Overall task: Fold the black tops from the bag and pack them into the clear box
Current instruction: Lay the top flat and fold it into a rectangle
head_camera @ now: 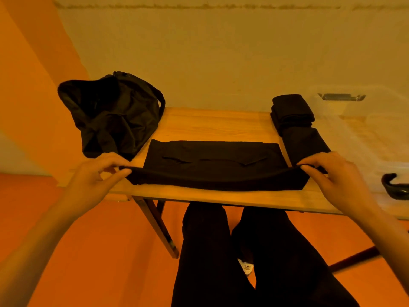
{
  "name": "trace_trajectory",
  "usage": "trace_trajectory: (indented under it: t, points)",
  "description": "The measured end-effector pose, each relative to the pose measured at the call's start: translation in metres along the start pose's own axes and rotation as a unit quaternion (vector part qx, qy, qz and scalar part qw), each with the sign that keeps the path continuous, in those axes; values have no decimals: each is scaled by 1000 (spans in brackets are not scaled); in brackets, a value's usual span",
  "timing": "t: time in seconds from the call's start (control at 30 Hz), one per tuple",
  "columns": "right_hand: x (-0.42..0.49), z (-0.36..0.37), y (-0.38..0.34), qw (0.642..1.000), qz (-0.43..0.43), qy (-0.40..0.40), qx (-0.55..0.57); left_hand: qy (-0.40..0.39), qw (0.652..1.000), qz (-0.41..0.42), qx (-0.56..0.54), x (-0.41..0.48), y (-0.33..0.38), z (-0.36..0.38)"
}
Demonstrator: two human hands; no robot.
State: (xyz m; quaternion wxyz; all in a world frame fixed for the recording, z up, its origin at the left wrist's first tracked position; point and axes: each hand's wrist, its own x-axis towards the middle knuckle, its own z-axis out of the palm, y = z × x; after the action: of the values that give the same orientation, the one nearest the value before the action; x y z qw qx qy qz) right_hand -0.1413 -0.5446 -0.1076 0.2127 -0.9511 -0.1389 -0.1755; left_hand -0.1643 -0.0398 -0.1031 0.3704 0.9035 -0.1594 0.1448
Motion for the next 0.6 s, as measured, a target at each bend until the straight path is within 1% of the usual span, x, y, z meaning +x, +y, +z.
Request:
trace_trajectory:
  t: [0.03, 0.17, 0.33, 0.6]
  points:
    - [10, 0, 2, 1000, 12, -11, -9, -13, 1000, -26, 10, 10, -3, 2]
    - [49, 2, 11, 998, 49, -37, -33, -19, 996, -76, 51, 46, -25, 11]
    - [93, 17, 18, 992, 67, -92, -59, -22, 991, -79, 110, 87, -36, 16]
    - [137, 40, 30, 987, 97, -120, -49, -36, 979, -115, 163, 126, -50, 26]
